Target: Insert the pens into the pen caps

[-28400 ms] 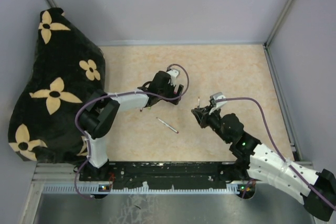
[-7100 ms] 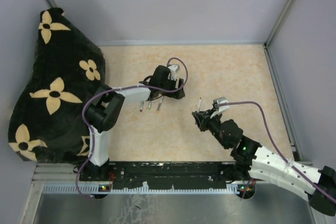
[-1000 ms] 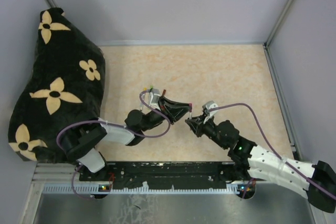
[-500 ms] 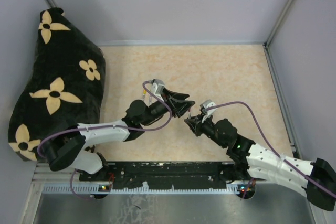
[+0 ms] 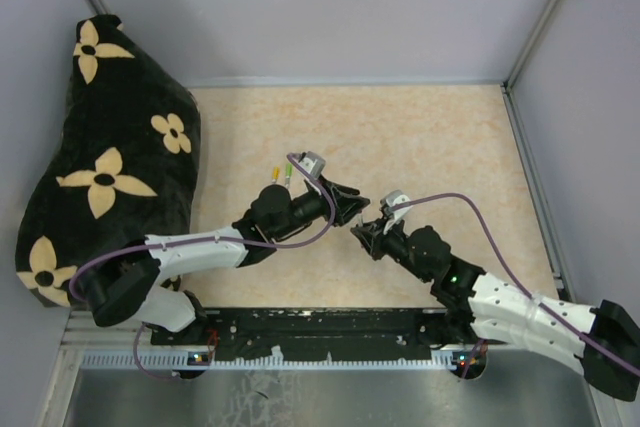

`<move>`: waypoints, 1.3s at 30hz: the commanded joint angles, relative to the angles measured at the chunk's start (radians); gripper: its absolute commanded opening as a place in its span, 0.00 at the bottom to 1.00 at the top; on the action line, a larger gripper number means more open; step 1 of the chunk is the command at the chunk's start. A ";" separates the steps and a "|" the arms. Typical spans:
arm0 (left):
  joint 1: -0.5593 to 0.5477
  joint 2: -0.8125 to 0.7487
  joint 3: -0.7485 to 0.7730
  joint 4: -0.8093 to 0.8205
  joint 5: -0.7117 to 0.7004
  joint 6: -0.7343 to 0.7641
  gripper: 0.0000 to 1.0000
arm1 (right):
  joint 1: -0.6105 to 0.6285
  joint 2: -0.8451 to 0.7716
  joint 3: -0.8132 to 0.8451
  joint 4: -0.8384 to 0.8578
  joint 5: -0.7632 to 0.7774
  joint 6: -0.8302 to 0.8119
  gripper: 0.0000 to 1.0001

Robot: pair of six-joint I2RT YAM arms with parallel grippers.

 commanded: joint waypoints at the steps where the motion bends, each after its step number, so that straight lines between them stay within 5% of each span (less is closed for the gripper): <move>1: -0.006 -0.003 0.028 0.014 0.029 -0.002 0.47 | -0.005 0.007 0.047 0.047 0.005 -0.011 0.00; 8: -0.006 0.021 0.035 0.032 0.073 -0.021 0.00 | -0.005 0.010 0.050 0.062 0.022 -0.014 0.00; 28: -0.049 0.093 0.008 -0.022 0.143 -0.046 0.00 | -0.015 -0.004 0.128 0.130 0.116 -0.060 0.00; 39: -0.098 0.204 -0.080 0.083 0.133 -0.143 0.00 | -0.042 0.021 0.267 0.166 0.123 -0.165 0.00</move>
